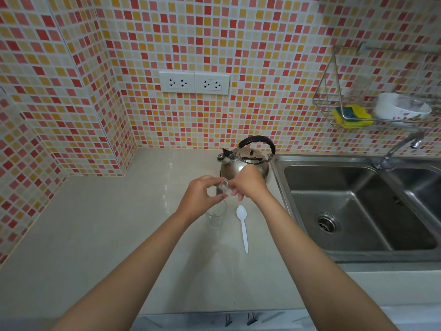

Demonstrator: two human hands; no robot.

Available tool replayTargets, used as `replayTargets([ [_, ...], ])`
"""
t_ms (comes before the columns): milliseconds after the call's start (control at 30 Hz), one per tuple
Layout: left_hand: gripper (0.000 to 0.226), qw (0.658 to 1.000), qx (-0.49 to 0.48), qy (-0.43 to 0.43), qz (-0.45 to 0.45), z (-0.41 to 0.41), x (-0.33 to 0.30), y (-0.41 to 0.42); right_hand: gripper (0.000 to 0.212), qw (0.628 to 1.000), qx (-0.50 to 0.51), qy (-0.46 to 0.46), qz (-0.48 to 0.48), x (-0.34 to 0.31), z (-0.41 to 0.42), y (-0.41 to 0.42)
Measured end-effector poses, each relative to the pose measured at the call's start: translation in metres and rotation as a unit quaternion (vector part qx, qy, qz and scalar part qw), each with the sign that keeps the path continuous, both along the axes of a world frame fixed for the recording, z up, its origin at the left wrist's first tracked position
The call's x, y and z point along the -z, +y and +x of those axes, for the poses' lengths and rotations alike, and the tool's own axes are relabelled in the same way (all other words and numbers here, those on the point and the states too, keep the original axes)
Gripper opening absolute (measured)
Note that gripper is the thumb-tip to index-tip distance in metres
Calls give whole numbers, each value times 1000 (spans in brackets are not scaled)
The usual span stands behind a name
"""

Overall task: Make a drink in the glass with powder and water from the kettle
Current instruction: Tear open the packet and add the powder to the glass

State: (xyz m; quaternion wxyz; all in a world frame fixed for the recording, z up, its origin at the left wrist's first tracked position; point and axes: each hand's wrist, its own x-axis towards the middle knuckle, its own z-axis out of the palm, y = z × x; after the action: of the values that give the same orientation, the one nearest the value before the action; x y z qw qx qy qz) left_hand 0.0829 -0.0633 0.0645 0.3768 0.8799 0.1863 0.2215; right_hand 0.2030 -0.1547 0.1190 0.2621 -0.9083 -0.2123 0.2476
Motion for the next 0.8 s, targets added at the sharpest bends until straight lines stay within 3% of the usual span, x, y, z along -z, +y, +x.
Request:
replayTargets([
  [233, 40, 1000, -19, -8, -15, 1, 1, 8, 29, 992, -27, 123, -15, -10, 1, -2],
  [367, 36, 999, -27, -9, -22, 0, 2, 14, 35, 983, 40, 149, 100, 3, 9, -20],
  [433, 37, 999, -31, -5, -26, -2, 3, 18, 29, 980, 98, 134, 110, 25, 14, -32],
  [500, 38, 999, -32, -3, -27, -5, 4, 22, 18, 985, 137, 91, 57, 55, 14, -45],
  [600, 38, 999, -39, 0, -28, -9, 4, 25, 23, 991, 119, 25, -48, 98, 0, -61],
  [800, 37, 999, -42, 13, -28, -16, 7, 25, 23, 990, 105, -2, -91, 139, -20, -68],
])
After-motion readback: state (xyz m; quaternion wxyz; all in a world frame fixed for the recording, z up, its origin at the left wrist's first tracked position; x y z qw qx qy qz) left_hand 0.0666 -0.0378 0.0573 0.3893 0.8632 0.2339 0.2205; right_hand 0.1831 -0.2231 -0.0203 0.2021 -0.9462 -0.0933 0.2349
